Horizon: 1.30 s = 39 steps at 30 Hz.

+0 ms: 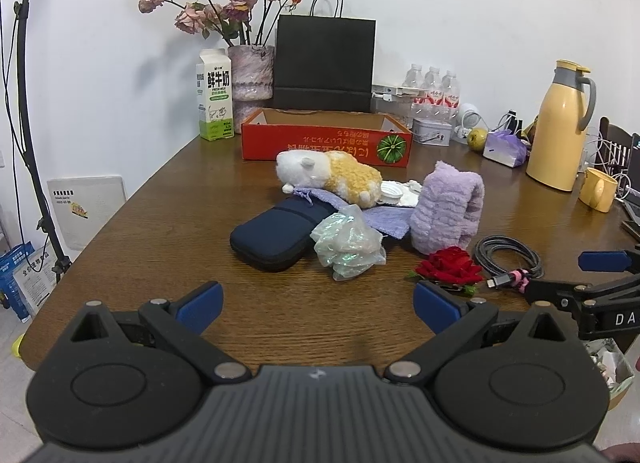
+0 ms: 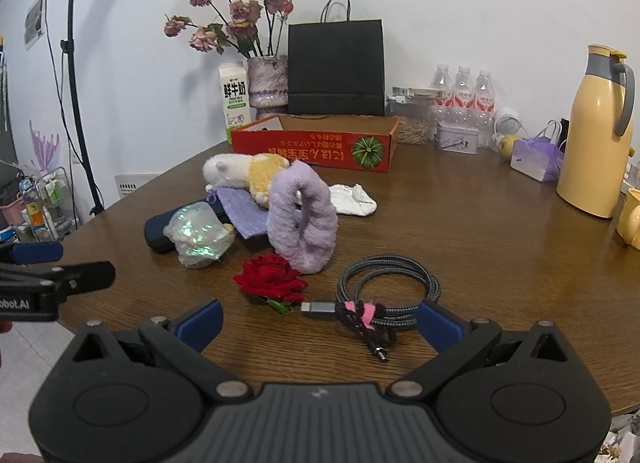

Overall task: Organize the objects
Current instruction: 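Close the right gripper on the black braided cable while the left tool approaches the navy pouch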

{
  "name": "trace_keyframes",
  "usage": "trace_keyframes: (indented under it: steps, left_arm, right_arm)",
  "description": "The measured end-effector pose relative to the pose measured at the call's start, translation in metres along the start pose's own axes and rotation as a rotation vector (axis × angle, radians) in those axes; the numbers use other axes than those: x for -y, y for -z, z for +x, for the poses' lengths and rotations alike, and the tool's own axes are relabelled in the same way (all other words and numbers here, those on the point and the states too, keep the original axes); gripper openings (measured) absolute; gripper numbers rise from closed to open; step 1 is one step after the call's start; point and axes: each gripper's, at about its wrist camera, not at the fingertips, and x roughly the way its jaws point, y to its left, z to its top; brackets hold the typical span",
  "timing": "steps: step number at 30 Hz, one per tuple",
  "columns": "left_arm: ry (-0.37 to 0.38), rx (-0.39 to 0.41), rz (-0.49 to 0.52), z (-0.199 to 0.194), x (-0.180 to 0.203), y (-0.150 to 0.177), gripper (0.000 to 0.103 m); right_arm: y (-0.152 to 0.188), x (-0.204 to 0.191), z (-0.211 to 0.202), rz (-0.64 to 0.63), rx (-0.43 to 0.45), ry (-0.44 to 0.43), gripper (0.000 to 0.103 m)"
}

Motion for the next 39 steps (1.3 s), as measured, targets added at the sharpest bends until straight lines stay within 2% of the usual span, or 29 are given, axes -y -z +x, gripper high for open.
trace_keyframes:
  steps: [24,35,38,39]
  left_arm:
    - [-0.110,-0.038,-0.048,0.061,-0.027,-0.019,0.103]
    - [-0.151,-0.052,-0.063,0.084,-0.039,-0.026,0.103]
    - [-0.166,-0.063,-0.064,0.091,-0.044,-0.028,0.103]
    - [-0.167,-0.065,-0.064,0.093,-0.045,-0.028,0.103]
  right_arm:
    - [-0.014,0.043,0.084,0.017,-0.088,0.041,0.103]
    - [-0.013,0.043,0.101,-0.030,-0.111,0.017,0.103]
    - [-0.010,0.044,0.098,-0.050,-0.097,-0.008,0.100]
    - [-0.010,0.045,0.097,-0.051,-0.090,-0.015,0.095]
